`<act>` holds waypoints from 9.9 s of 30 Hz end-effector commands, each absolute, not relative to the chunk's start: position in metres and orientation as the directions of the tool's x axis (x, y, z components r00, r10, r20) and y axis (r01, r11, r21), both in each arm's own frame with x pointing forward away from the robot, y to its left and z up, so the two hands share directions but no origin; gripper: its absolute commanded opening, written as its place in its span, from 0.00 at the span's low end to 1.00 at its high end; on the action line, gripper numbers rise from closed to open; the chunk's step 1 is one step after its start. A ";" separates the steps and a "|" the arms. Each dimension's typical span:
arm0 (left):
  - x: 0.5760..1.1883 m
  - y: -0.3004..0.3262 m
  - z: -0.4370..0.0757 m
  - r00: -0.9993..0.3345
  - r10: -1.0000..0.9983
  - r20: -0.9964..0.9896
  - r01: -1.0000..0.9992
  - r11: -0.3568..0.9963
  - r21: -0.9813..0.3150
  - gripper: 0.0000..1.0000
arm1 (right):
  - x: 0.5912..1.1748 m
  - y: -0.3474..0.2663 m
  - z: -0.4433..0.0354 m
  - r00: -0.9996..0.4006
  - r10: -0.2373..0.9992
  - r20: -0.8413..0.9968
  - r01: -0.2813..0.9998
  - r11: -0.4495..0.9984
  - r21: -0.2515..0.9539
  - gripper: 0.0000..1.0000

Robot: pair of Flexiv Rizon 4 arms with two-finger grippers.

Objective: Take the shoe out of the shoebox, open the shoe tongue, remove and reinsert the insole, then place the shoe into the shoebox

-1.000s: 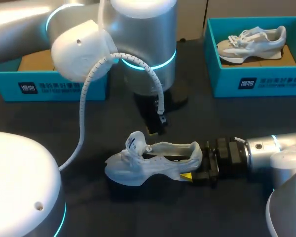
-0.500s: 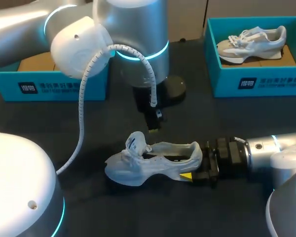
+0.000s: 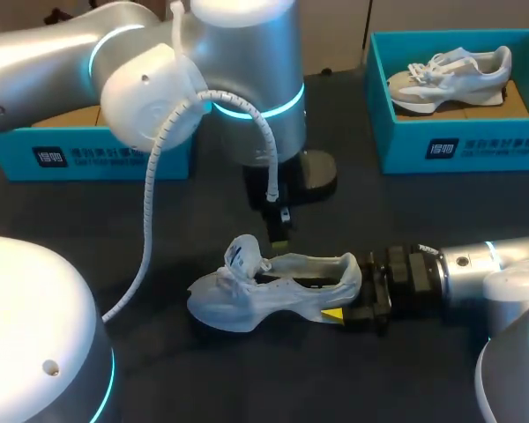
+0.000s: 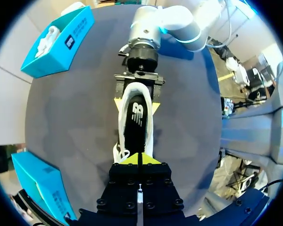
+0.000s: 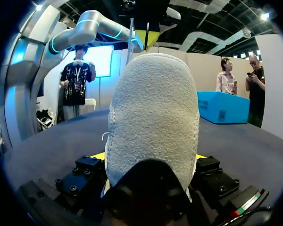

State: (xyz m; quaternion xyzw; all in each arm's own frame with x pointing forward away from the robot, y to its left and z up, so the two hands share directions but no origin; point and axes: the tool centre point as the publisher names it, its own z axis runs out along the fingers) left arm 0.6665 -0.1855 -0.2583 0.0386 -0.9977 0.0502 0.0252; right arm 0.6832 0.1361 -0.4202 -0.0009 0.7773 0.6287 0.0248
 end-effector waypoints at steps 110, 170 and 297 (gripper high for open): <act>0.668 -0.204 -0.427 -0.992 0.110 -0.057 0.109 0.994 0.023 0.40 | 0.682 0.139 -0.423 -0.999 0.032 -0.040 -0.032 0.212 0.977 0.00; 0.687 -0.184 -0.345 -0.969 0.086 0.231 0.000 0.938 -0.347 0.00 | 0.682 0.139 -0.423 -0.999 0.032 -0.040 -0.032 0.212 0.977 0.00; 0.677 -0.244 -0.300 -0.942 0.330 -0.062 0.334 0.901 -0.277 0.38 | 0.682 0.139 -0.423 -0.999 0.032 -0.040 -0.032 0.212 0.977 0.00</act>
